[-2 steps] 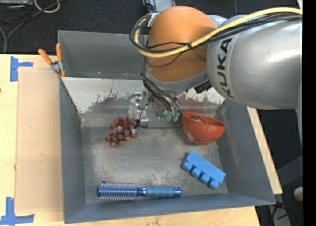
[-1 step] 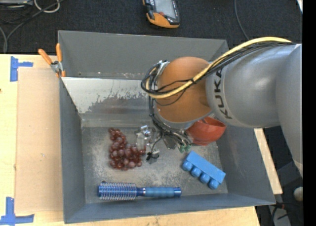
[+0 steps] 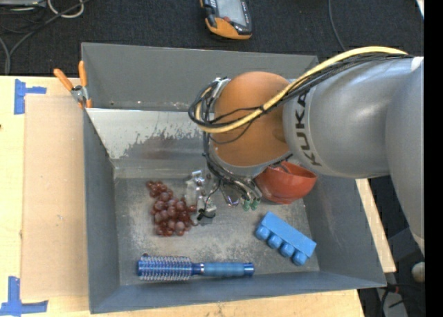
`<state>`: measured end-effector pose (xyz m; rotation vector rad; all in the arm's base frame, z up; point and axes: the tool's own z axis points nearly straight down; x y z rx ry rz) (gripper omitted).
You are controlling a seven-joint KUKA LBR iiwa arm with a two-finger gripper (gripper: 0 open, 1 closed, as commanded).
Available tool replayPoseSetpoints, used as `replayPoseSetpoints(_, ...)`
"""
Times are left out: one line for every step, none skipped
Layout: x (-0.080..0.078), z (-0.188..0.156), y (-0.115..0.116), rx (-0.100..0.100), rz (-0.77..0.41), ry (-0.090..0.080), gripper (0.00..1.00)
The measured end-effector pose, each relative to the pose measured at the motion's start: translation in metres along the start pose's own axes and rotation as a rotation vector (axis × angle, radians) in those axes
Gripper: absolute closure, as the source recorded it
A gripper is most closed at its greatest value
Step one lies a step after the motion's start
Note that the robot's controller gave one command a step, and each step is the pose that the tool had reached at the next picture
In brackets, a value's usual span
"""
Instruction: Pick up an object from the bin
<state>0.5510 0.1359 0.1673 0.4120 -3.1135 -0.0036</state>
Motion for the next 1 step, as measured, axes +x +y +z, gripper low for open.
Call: replayPoseSetpoints(0.0061,-0.0647,-0.0043,0.001,-0.034,0.009,1.00)
